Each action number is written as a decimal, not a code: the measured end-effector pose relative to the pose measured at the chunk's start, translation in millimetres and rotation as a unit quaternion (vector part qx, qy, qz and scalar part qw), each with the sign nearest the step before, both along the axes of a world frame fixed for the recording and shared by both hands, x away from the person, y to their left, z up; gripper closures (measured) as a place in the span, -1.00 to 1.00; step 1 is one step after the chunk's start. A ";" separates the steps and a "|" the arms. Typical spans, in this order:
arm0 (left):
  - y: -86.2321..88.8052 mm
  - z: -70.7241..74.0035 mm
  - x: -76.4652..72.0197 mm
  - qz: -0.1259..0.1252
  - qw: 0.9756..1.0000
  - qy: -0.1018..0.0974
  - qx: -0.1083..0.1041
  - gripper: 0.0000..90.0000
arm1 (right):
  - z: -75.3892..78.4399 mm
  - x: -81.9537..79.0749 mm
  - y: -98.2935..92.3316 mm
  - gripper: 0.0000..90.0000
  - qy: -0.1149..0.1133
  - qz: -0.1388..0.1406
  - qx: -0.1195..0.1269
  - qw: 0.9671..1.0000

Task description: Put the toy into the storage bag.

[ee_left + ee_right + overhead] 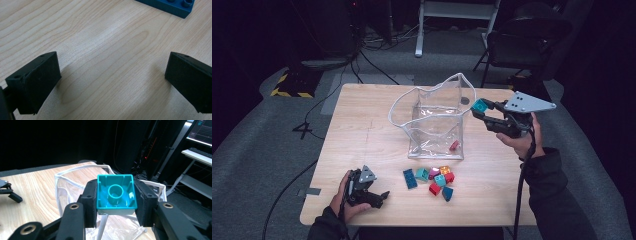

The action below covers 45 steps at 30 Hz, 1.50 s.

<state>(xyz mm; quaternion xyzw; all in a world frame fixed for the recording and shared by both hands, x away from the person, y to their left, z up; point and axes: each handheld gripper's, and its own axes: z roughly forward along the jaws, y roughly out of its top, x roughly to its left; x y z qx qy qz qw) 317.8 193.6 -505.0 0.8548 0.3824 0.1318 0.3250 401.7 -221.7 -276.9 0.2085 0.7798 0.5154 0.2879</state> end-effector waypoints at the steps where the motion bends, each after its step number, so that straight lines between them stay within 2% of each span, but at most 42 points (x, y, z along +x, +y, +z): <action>1: 0.0 0.0 0.0 0.000 1.000 0.000 0.000 -1.00 | 0.7 1.2 2.1 0.32 0.000 0.001 -0.001 1.000; 6: -0.1 -0.1 -0.1 0.001 1.000 0.001 -0.001 -0.99 | 3.1 6.7 9.2 0.32 0.001 0.000 -0.003 1.000; 9: 0.0 0.0 0.0 0.000 1.000 0.000 0.000 -0.99 | 2.2 15.7 17.7 0.32 0.007 -0.005 -0.011 1.000; 14: 0.0 0.0 0.0 0.000 1.000 0.000 0.000 -0.99 | 1.9 27.4 25.8 0.32 0.020 -0.003 -0.003 1.000; 18: -0.1 -0.1 -0.1 0.000 1.000 0.001 -0.001 -1.00 | 1.1 37.3 31.4 0.32 0.029 -0.011 -0.006 1.000; 24: 0.0 0.0 -0.1 0.000 1.000 0.000 0.000 -0.99 | 0.6 45.2 37.0 0.32 0.032 -0.017 -0.007 0.999; 36: 0.1 0.0 -0.1 0.000 1.000 0.000 0.000 -0.99 | -10.5 68.5 54.2 0.32 0.058 -0.029 -0.023 0.998; 45: 0.1 0.1 -0.5 0.000 1.000 0.001 0.000 -0.99 | -20.4 76.1 60.8 0.32 0.067 -0.044 -0.040 0.996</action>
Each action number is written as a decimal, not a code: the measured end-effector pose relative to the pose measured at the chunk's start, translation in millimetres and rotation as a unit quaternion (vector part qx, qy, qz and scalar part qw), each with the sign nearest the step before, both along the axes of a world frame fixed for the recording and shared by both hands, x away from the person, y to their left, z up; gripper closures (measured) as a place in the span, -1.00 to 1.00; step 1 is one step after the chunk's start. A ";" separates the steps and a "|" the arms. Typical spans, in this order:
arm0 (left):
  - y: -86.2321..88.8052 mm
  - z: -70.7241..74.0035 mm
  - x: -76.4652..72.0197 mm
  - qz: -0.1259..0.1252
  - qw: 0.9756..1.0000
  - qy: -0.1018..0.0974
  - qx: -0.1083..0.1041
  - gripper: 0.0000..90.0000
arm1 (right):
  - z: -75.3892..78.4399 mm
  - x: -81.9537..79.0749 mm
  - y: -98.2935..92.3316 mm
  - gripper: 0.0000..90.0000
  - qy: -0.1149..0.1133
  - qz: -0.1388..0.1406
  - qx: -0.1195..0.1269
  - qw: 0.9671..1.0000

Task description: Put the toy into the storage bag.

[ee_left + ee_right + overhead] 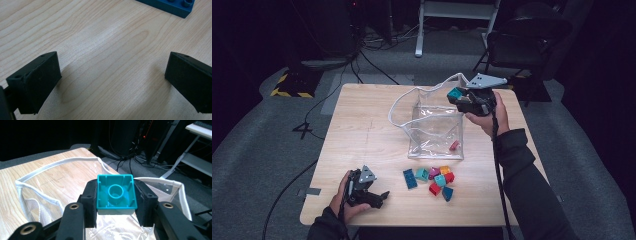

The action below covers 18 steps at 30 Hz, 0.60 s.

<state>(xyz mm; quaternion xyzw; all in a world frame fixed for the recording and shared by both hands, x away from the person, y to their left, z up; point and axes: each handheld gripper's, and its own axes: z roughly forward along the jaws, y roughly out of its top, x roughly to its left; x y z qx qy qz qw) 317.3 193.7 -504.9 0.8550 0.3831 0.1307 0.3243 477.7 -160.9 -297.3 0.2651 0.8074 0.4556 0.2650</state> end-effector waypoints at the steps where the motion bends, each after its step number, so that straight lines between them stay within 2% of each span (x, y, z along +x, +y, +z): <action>1: 0.0 0.0 0.0 0.000 1.000 0.000 0.000 -0.99 | -0.9 0.0 0.1 0.32 0.000 0.000 -0.002 1.000; 8: 0.1 0.1 0.1 -0.001 1.000 0.000 0.001 -0.99 | -6.2 3.1 -1.1 0.31 0.008 -0.006 -0.002 1.000; 12: 0.0 -0.1 0.1 0.000 1.000 -0.001 0.000 -0.99 | -10.1 5.5 -1.6 0.23 0.011 -0.012 -0.005 1.000; 13: 0.1 0.0 0.2 0.000 1.000 -0.002 0.002 -0.99 | -11.6 6.7 -1.7 0.11 0.014 -0.013 -0.009 1.000; 18: 0.0 -0.1 0.1 0.000 1.000 -0.001 0.000 -0.99 | -13.5 7.4 -2.6 0.01 0.019 -0.015 -0.003 1.000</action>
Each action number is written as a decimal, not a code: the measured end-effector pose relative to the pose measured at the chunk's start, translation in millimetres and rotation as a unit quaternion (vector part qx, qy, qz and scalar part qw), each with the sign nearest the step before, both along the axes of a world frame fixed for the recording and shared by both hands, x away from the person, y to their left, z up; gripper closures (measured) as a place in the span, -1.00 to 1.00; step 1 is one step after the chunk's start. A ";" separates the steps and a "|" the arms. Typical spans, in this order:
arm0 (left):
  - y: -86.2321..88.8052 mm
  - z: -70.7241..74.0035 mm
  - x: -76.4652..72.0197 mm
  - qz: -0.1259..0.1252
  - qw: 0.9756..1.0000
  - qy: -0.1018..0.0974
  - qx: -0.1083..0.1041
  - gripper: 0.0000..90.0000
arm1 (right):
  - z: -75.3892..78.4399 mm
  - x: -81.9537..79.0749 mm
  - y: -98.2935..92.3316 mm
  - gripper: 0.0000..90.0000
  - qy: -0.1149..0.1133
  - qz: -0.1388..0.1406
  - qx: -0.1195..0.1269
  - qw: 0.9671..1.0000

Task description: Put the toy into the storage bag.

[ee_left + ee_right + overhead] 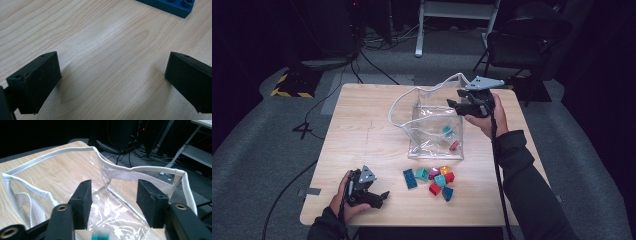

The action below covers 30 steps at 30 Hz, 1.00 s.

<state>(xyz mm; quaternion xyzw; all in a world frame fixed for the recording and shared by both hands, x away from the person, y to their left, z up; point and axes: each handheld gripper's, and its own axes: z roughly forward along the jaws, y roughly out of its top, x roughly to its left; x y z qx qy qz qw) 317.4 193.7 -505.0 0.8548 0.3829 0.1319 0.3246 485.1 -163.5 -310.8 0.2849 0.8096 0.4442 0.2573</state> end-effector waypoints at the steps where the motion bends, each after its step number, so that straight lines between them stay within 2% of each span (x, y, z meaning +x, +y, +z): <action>1: 0.0 0.0 0.0 0.000 1.000 0.000 0.000 -0.99 | -0.7 -0.2 0.5 0.00 0.001 -0.001 -0.001 1.000; 8: 0.2 0.1 0.1 -0.001 1.000 -0.001 0.002 -0.99 | -2.1 -3.6 2.9 -0.10 0.000 0.004 -0.007 1.000; 17: 0.0 0.0 0.0 0.000 1.000 0.000 0.000 -0.99 | 0.8 -7.8 2.8 -0.29 -0.004 -0.003 -0.011 1.000; 25: 0.1 0.1 0.1 -0.001 1.000 0.001 0.001 -0.99 | 7.0 -16.3 -2.6 -0.38 -0.010 0.006 0.003 1.000; 30: 0.0 0.0 0.0 0.000 1.000 0.000 0.001 -0.99 | 10.7 -27.4 -8.5 -0.42 -0.019 0.016 0.011 1.000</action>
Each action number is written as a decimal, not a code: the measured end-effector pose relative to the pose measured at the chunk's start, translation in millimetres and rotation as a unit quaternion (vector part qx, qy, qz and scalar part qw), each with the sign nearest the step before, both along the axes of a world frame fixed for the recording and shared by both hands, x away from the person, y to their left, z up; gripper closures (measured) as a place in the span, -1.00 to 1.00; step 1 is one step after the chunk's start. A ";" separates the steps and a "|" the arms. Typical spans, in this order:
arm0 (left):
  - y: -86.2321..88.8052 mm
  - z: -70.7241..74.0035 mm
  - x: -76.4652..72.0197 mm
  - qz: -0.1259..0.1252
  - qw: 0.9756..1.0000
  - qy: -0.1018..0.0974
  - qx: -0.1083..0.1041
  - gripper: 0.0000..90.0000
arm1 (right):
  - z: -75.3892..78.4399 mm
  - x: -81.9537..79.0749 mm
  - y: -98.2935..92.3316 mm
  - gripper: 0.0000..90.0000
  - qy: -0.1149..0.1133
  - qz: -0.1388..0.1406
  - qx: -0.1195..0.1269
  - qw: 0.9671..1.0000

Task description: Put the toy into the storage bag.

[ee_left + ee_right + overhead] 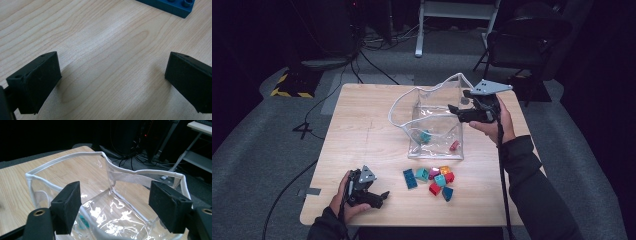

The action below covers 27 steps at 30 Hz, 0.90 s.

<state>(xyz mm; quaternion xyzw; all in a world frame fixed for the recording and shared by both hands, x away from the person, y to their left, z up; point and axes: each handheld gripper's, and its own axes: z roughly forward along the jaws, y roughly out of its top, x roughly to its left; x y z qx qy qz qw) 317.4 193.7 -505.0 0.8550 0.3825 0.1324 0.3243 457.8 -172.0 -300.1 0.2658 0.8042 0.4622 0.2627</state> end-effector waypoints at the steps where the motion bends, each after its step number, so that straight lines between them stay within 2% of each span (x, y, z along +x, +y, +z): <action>1: 0.0 0.0 0.0 0.000 1.000 0.000 0.000 -0.99 | 0.8 -5.4 -2.9 -0.43 -0.002 0.008 0.003 1.000; 15: 0.1 0.1 0.0 0.000 1.000 -0.001 0.001 -0.99 | -5.8 -41.5 -21.1 -0.44 -0.019 0.043 0.009 0.999; 19: 0.1 0.1 0.0 0.000 1.000 -0.001 0.001 -0.99 | -11.0 -52.3 -26.2 -0.44 -0.024 0.051 0.006 0.998; 27: 0.0 0.0 0.0 0.000 1.000 0.000 0.000 -0.99 | -25.6 -69.8 -37.7 -0.44 -0.020 0.066 0.003 0.998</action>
